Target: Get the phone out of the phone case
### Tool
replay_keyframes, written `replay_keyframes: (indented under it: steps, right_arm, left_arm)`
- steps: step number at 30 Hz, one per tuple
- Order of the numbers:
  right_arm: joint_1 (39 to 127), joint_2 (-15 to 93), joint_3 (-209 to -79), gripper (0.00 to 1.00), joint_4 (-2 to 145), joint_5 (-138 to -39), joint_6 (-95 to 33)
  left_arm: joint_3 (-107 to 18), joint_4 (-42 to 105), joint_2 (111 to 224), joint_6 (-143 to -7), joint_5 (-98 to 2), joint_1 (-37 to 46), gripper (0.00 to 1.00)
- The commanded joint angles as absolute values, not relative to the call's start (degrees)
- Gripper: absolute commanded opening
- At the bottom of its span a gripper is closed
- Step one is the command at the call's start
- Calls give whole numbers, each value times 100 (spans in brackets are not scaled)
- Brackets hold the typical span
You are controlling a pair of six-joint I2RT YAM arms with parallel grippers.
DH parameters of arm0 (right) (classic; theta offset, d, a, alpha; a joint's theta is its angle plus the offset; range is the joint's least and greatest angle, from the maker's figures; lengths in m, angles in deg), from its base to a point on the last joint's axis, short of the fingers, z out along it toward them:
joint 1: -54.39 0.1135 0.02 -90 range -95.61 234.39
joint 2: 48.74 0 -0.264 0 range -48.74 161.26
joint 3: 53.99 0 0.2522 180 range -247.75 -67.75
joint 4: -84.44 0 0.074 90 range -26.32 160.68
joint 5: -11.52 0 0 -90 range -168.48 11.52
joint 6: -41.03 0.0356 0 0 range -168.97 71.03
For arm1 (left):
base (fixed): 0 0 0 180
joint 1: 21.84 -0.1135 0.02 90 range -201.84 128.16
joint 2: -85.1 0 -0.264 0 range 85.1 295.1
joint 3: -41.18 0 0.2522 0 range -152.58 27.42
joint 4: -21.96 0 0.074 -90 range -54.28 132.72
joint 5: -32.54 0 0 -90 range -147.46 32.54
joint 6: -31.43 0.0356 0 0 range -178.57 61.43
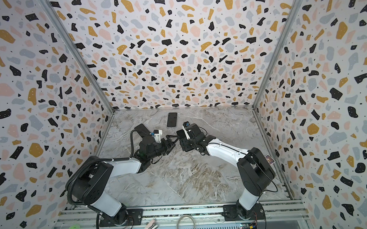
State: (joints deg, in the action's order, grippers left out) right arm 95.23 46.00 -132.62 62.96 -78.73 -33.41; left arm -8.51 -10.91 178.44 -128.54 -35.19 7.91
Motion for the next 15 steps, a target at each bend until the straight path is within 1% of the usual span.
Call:
replay_keyframes:
  steps: [1,8,15]
  right_arm:
    - [9620,4232,-13367,48,6391,-8000,-3485]
    - [9684,4201,-13341,46,6303,-8137,-3575]
    - [9701,4215,-13357,45,6280,-8265,-3615]
  left_arm:
    - [-885,-1529,17955,-12892,-3377,831,85]
    - [-929,-1456,17979,-12775,-3399,830,75]
    - [-937,-1472,18046,-12714,-3441,831,61]
